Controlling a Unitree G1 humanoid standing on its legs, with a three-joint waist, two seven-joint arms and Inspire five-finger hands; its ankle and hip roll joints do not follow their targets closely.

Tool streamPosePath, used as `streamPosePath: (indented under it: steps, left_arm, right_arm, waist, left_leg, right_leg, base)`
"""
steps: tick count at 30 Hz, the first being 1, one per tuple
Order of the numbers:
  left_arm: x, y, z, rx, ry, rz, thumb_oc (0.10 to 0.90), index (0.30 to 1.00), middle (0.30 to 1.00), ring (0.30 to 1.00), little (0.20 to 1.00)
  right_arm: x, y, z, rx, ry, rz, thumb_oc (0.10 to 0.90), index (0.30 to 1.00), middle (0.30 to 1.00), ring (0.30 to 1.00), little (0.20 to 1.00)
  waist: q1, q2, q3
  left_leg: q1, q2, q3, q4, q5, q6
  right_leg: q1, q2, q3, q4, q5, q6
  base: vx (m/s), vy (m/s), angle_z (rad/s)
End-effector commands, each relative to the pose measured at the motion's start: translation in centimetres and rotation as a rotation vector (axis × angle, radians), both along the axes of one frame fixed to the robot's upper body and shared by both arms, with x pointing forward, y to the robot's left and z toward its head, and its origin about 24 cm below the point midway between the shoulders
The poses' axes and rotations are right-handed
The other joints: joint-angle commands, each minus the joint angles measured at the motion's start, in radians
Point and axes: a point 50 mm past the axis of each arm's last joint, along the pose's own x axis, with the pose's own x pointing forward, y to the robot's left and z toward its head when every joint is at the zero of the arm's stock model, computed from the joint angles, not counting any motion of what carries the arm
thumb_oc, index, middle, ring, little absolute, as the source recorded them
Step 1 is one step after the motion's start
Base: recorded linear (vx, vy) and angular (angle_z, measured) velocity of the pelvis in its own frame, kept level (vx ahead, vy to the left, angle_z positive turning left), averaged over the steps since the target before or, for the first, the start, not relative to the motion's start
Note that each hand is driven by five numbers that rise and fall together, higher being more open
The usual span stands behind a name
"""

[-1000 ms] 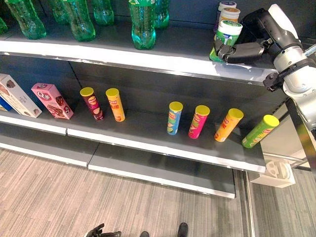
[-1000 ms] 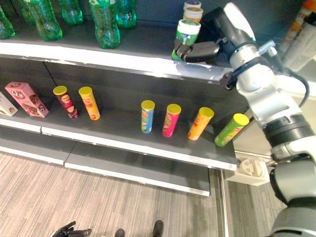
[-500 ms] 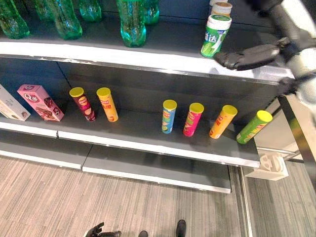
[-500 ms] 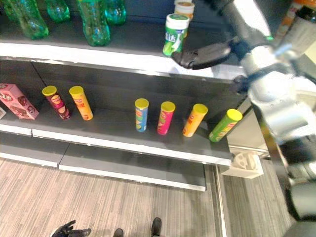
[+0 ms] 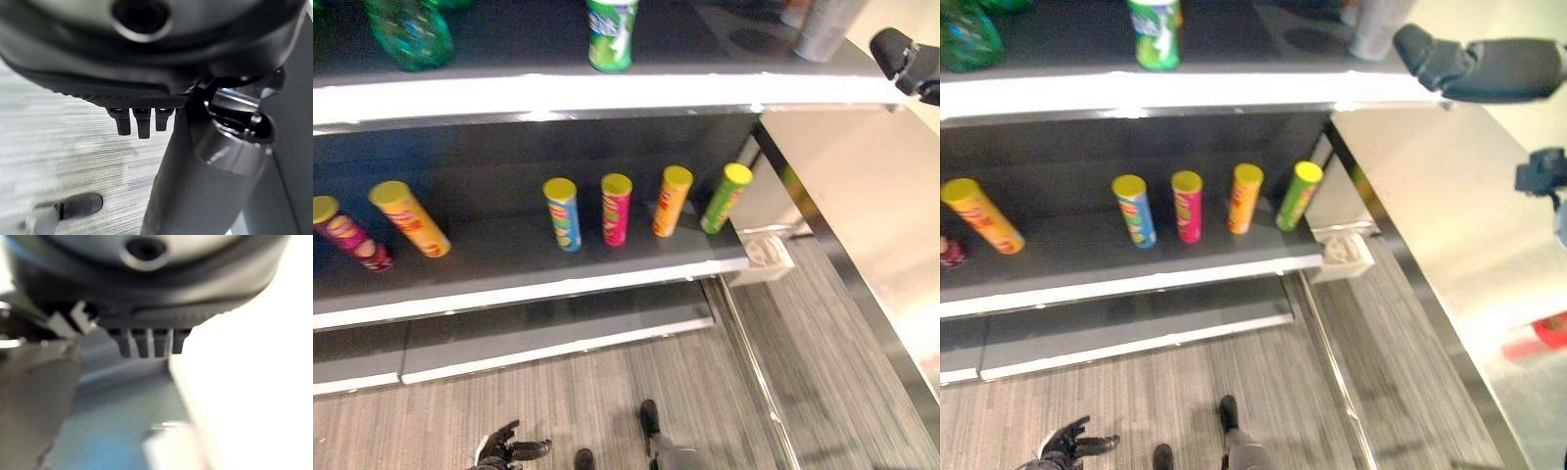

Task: Put the goods on the table back onto the shelves and tidy them up.

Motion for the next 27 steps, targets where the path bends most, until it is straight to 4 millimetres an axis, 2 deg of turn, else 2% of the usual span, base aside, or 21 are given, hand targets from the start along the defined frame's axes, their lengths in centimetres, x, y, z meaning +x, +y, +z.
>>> streamPosePath:
  steps: [1, 2, 3, 5, 6, 7, 8, 11, 12, 15, 16, 17, 19, 20, 21, 22, 23, 24, 27]
  left_arm:
    - [-0.6, 2.9, 1.2, 0.115, 0.011, -0.041, 0.8, 0.9, 0.9, 0.9, 0.9]
    - [-0.4, 3.8, 1.8, 0.14, -0.007, -0.021, 0.8, 0.9, 0.9, 0.9, 0.9]
    - [-0.6, 4.2, 1.9, 0.145, -0.008, -0.006, 0.8, 0.9, 0.9, 0.9, 0.9]
    - [-0.8, 4.6, 2.1, 0.151, -0.007, 0.008, 0.8, 0.9, 0.9, 0.9, 0.9]
    - [-1.0, 4.7, 2.0, 0.151, -0.001, 0.017, 0.8, 0.9, 0.9, 0.9, 0.9]
    - [-1.0, 4.7, 2.0, 0.152, -0.001, 0.015, 0.8, 0.9, 0.9, 0.9, 0.9]
    - [-1.4, 4.5, 1.7, 0.145, 0.013, 0.028, 0.8, 0.9, 0.9, 0.9, 0.9]
    - [-1.4, 3.7, 1.3, 0.122, 0.019, 0.017, 0.8, 0.9, 0.9, 0.9, 0.9]
    - [-1.5, 2.8, 0.8, 0.092, 0.03, -0.003, 0.8, 0.9, 0.9, 0.9, 0.9]
    - [-1.4, 2.1, 0.6, 0.071, 0.03, -0.019, 0.8, 0.9, 0.9, 0.9, 0.9]
    - [-1.2, 1.9, 0.5, 0.063, 0.027, -0.026, 0.8, 0.9, 0.9, 0.9, 0.9]
    - [-1.1, 1.8, 0.5, 0.055, 0.018, -0.025, 0.8, 0.9, 0.9, 0.9, 0.9]
    - [-1.0, 1.2, 0.3, 0.03, 0.009, -0.022, 0.8, 0.9, 0.9, 0.9, 0.9]
    - [-1.0, 1.0, 0.2, 0.021, 0.009, -0.019, 0.8, 0.9, 0.9, 0.9, 0.9]
    - [-1.4, 0.6, -0.1, 0.003, 0.022, -0.023, 0.8, 0.9, 0.9, 0.9, 0.9]
    - [-1.7, 0.5, -0.2, -0.002, 0.028, -0.02, 0.8, 0.9, 0.9, 0.9, 0.9]
    - [-2.0, 0.4, -0.3, -0.009, 0.034, -0.015, 0.8, 0.9, 0.9, 0.9, 0.9]
    - [-2.3, 0.0, -0.5, -0.024, 0.035, -0.007, 0.8, 0.9, 0.9, 0.9, 0.9]
    - [-2.9, -0.1, -0.8, -0.03, 0.06, -0.013, 0.8, 0.9, 0.9, 0.9, 0.9]
  right_arm:
    - [-2.5, -1.6, 4.6, 0.06, -0.259, -0.071, 0.8, 0.9, 0.9, 0.9, 0.9]
    - [-1.7, -2.4, 3.2, 0.051, -0.17, -0.129, 0.8, 0.9, 0.9, 0.9, 0.9]
    - [-1.5, -2.6, 2.9, 0.05, -0.146, -0.147, 0.8, 0.9, 0.9, 0.9, 0.9]
    - [-1.3, -2.9, 2.3, 0.041, -0.11, -0.167, 0.8, 0.9, 0.9, 0.9, 0.9]
    - [-1.3, -3.2, 2.1, 0.048, -0.096, -0.177, 0.8, 0.9, 0.9, 0.9, 0.9]
    - [-1.4, -3.3, 2.1, 0.049, -0.096, -0.178, 0.8, 0.9, 0.9, 0.9, 0.9]
    - [-1.7, -3.5, 2.0, 0.044, -0.085, -0.182, 0.8, 0.9, 0.9, 0.9, 0.9]
    - [-2.6, -3.7, 2.4, 0.034, -0.089, -0.183, 0.8, 0.9, 0.9, 0.9, 0.9]
    - [-3.2, -3.8, 2.7, 0.033, -0.102, -0.175, 0.8, 0.9, 0.9, 0.9, 0.9]
    - [-3.2, -3.7, 2.7, 0.063, -0.103, -0.125, 0.8, 0.9, 0.9, 0.9, 0.9]
    - [-3.1, -3.6, 2.7, 0.08, -0.103, -0.095, 0.8, 0.9, 0.9, 0.9, 0.9]
    - [-3.0, -3.4, 2.9, 0.089, -0.103, -0.069, 0.8, 0.9, 0.9, 0.9, 0.9]
    - [-2.8, -2.9, 3.2, 0.119, -0.112, 0.001, 0.8, 0.9, 0.9, 0.9, 0.9]
    - [-2.6, -2.8, 3.1, 0.151, -0.114, 0.035, 0.8, 0.9, 0.9, 0.9, 0.9]
    - [-1.4, -2.4, 2.4, 0.215, -0.095, 0.112, 0.8, 0.9, 0.9, 0.9, 0.9]
    - [-0.9, -2.3, 2.1, 0.226, -0.083, 0.12, 0.8, 0.9, 0.9, 0.9, 0.9]
    - [-0.6, -2.1, 1.9, 0.234, -0.071, 0.135, 0.8, 0.9, 0.9, 0.9, 0.9]
    - [0.4, -1.8, 0.7, 0.27, -0.03, 0.174, 0.8, 0.9, 0.9, 0.9, 0.9]
    - [1.4, -1.4, -0.6, 0.298, 0.02, 0.195, 0.8, 0.9, 0.9, 0.9, 0.9]
  waist:
    - [0.077, -0.001, -0.06]
    - [0.107, -0.005, -0.063]
    - [0.114, -0.017, -0.065]
    - [0.132, -0.047, -0.079]
    - [0.136, -0.055, -0.087]
    - [0.138, -0.055, -0.087]
    - [0.13, -0.058, -0.097]
    - [0.103, -0.039, -0.102]
    - [0.08, -0.018, -0.101]
    - [0.077, -0.01, -0.086]
    - [0.078, -0.011, -0.078]
    - [0.089, -0.013, -0.067]
    - [0.116, -0.03, -0.051]
    - [0.12, -0.032, -0.05]
    - [0.15, -0.019, -0.054]
    - [0.166, -0.015, -0.049]
    - [0.172, -0.01, -0.052]
    - [0.162, 0.009, -0.066]
    - [0.159, 0.02, -0.09]
  left_leg:
    - [-0.007, 0.085, 0.029, -0.015, -0.062, -0.064]
    - [0.004, 0.142, 0.114, -0.015, -0.05, -0.085]
    - [0.012, 0.157, 0.147, -0.015, -0.046, -0.095]
    - [0.031, 0.173, 0.191, -0.015, -0.037, -0.118]
    - [0.035, 0.184, 0.197, -0.015, -0.032, -0.127]
    - [0.036, 0.185, 0.197, -0.015, -0.032, -0.128]
    - [0.043, 0.224, 0.202, -0.015, -0.014, -0.152]
    - [0.044, 0.281, 0.189, -0.015, 0.014, -0.184]
    - [0.053, 0.33, 0.179, -0.014, 0.053, -0.202]
    - [0.052, 0.35, 0.175, 0.049, 0.073, -0.203]
    - [0.037, 0.347, 0.159, 0.088, 0.072, -0.202]
    - [0.018, 0.329, 0.115, 0.125, 0.069, -0.194]
    - [-0.052, 0.227, -0.024, 0.163, 0.015, -0.159]
    - [-0.063, 0.198, -0.053, 0.15, 0.004, -0.155]
    - [-0.092, 0.128, -0.127, 0.094, 0.007, -0.138]
    - [-0.096, 0.102, -0.182, 0.085, -0.008, -0.131]
    - [-0.099, 0.087, -0.224, 0.072, 0.001, -0.124]
    - [-0.057, 0.092, -0.215, 0.017, 0.018, -0.121]
    - [-0.022, 0.095, -0.184, -0.015, 0.029, -0.119]
  right_leg:
    - [0.118, -0.131, -0.115, 0.052, -0.159, 0.015]
    - [0.142, -0.246, -0.271, 0.048, -0.1, 0.031]
    - [0.149, -0.272, -0.309, 0.052, -0.077, 0.037]
    - [0.184, -0.258, -0.358, 0.007, -0.117, 0.045]
    - [0.184, -0.245, -0.36, 0.007, -0.152, 0.044]
    - [0.184, -0.245, -0.36, 0.007, -0.153, 0.043]
    - [0.192, -0.207, -0.354, 0.007, -0.189, 0.029]
    - [0.207, -0.147, -0.348, 0.007, -0.236, -0.004]
    - [0.23, -0.086, -0.336, 0.007, -0.291, -0.038]
    - [0.263, -0.053, -0.332, 0.007, -0.326, -0.07]
    - [0.273, -0.05, -0.33, 0.007, -0.333, -0.08]
    - [0.279, -0.047, -0.327, 0.007, -0.336, -0.087]
    - [0.288, -0.047, -0.307, 0.007, -0.333, -0.096]
    - [0.289, -0.044, -0.3, 0.007, -0.329, -0.093]
    - [0.286, -0.033, -0.262, 0.007, -0.325, -0.089]
    - [0.29, -0.024, -0.239, 0.007, -0.33, -0.09]
    - [0.288, -0.015, -0.222, 0.007, -0.326, -0.092]
    - [0.294, -0.003, -0.21, 0.007, -0.328, -0.094]
    - [0.297, -0.005, -0.199, 0.007, -0.334, -0.095]
  base:
    - [-0.21, -0.309, -1.25]
    - [-0.18, -0.382, -1.71]
    - [-0.17, -0.461, -2.22]
    - [-0.02, -0.302, -0.98]
    - [0.01, -0.171, -0.44]
    - [0.08, -0.329, -0.7]
    - [0.07, -0.359, -0.45]
    - [0.05, -0.375, 0.2]
    - [0.02, -0.419, 0.17]
    - [0.01, -0.275, -0.1]
    - [-0.02, -0.169, -0.11]
    - [-0.04, -0.158, -0.02]
    - [-0.02, -0.154, -0.03]
    - [0.13, -0.06, -0.34]
    - [0.16, -0.008, -0.35]
    - [0.15, 0.033, -0.67]
    - [0.11, 0.051, -1.09]
    - [0.13, 0.094, -1.42]
    - [0.11, 0.11, -0.53]
